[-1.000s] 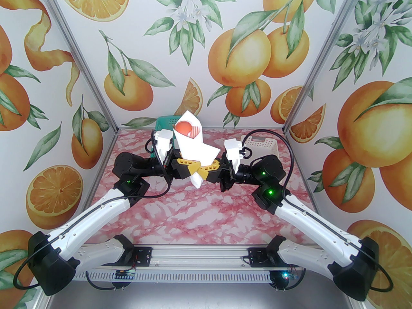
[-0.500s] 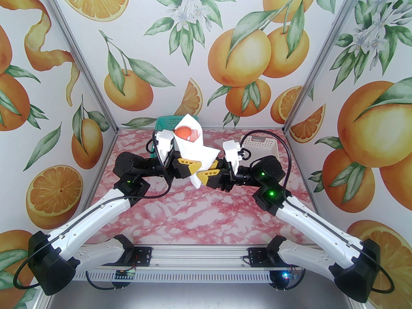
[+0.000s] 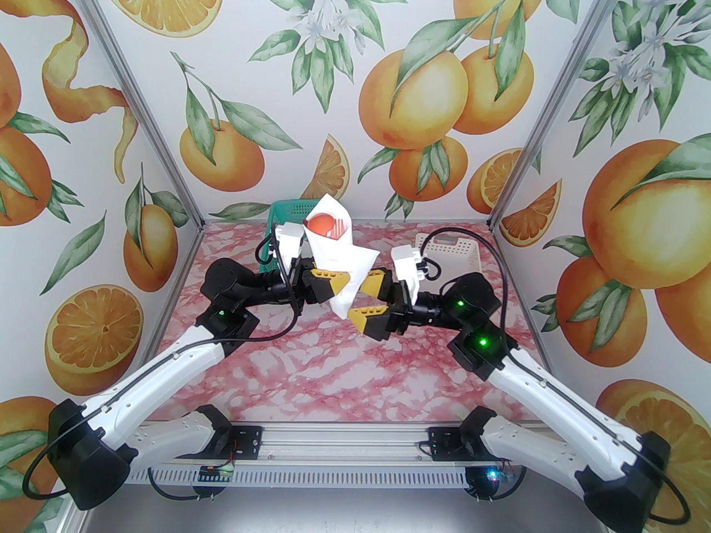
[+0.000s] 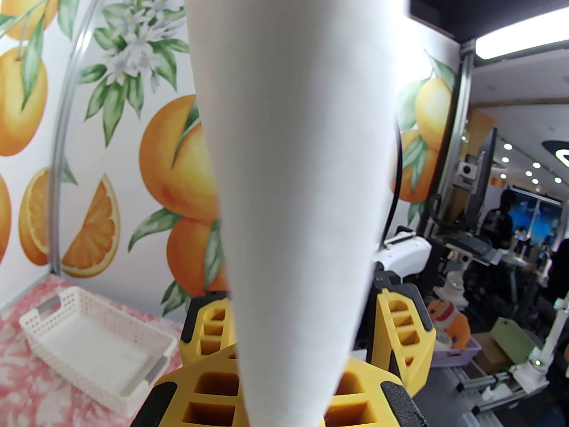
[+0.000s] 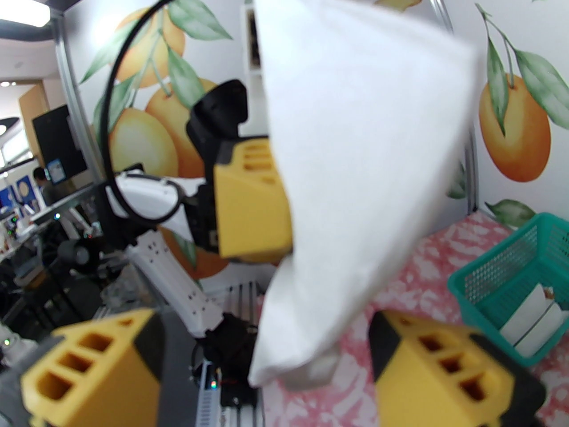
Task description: Place the utensils on the paper napkin and roll it up
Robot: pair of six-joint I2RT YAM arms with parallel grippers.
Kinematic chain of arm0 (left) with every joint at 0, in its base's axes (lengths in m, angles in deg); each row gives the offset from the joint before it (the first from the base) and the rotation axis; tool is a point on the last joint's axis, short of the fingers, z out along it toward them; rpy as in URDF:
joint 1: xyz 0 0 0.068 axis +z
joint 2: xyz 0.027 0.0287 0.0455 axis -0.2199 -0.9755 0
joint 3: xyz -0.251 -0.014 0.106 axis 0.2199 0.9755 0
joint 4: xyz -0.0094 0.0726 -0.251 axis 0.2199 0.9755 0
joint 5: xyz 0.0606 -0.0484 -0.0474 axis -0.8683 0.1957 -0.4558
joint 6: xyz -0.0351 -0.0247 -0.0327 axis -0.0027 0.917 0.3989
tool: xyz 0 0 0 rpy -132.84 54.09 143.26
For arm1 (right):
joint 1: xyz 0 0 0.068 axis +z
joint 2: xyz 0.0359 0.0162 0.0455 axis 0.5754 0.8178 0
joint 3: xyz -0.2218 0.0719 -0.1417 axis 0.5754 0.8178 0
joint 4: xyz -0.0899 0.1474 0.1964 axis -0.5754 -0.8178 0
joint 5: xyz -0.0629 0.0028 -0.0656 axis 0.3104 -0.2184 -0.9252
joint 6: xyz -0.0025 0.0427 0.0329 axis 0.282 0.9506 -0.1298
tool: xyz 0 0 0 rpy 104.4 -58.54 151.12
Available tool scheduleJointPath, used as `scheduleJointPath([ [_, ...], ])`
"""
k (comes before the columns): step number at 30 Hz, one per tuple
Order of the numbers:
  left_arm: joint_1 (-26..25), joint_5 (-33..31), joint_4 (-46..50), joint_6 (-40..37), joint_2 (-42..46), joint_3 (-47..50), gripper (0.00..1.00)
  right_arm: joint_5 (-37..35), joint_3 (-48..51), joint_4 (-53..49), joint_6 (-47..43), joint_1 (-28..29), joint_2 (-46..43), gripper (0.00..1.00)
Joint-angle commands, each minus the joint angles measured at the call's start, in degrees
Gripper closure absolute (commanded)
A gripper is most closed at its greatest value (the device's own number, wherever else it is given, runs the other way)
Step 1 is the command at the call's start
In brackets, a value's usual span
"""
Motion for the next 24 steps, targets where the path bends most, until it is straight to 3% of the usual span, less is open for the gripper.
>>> scheduleJointPath([
  [1,-0.25,-3.08,2.77,-2.44,1.81,-1.55,1.0,-3.5,-3.01,-2.85,-2.23,0.85,1.16,0.22],
  [9,-0.36,-9.31,10.26,-6.72,4.05,-1.29,1.0,-7.35,-4.93,-7.45,-5.8,2.39,2.07,0.27],
  [14,-0.36,-9.66,10.16,-6.57,4.12,-1.16,1.0,-9.6,-5.06,-9.5,-7.02,2.83,3.08,0.28],
  [24,-0.36,-9.23,9.62,-6.53,4.28,-1.36,1.0,-13.95,-2.79,-11.39,-8.82,2.84,0.08,0.17],
])
